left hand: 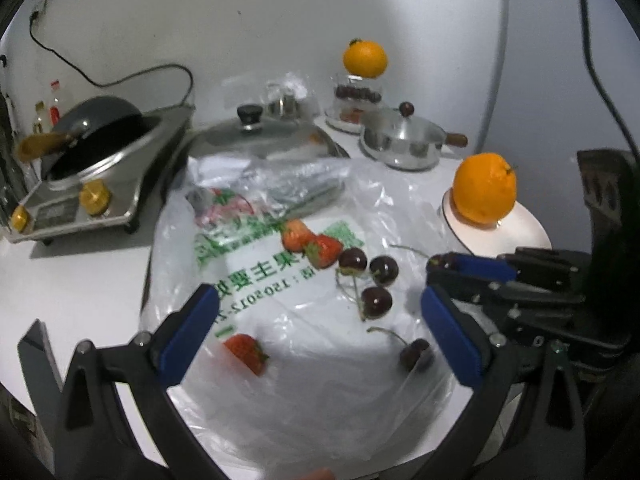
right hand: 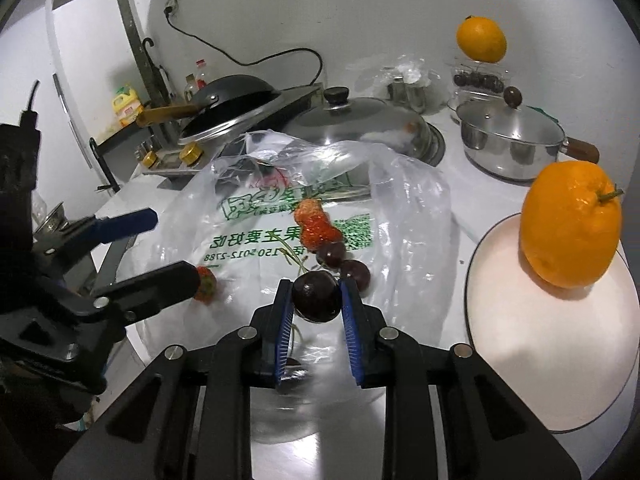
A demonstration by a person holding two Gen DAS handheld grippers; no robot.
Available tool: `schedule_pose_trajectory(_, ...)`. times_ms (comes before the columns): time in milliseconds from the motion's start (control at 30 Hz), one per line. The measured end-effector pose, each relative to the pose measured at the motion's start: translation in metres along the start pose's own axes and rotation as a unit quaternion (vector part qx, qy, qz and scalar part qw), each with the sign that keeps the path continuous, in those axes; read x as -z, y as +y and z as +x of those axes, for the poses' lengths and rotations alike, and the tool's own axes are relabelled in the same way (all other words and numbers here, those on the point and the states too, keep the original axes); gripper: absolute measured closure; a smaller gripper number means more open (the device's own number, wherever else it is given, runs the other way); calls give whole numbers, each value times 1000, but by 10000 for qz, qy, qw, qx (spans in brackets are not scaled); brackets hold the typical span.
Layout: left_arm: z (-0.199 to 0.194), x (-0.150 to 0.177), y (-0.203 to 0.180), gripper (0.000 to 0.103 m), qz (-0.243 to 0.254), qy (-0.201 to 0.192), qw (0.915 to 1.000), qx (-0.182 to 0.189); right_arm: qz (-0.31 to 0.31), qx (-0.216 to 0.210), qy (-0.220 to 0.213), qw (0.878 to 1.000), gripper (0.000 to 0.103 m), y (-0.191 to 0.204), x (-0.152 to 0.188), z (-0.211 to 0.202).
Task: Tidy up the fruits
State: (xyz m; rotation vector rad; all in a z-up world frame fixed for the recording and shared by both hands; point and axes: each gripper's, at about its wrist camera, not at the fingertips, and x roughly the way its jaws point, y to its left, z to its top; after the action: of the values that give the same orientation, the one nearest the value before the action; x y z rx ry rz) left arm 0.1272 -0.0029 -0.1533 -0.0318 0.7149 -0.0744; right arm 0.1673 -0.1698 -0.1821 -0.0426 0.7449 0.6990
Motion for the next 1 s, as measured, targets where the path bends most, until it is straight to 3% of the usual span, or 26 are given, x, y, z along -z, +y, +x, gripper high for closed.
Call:
schedule_pose_trajectory(367,31,8,15,1,-118,502,9984,248,4,67,121,9999,77,1,2,10)
schedule_pose_trajectory(867,51,31,52,2,-382,968,9945,-95,-156,35,288,9995,77,14,-1,27)
schedule_pose_trajectory(933,51,32,52,3,-368,955,9947,-97,-170,36,297,9994,77,15,-1,28)
schedule_pose_trajectory(1000,53,32,53,12,-334,986,9945,-120,-173,46,300,9994,77,16,-1,27)
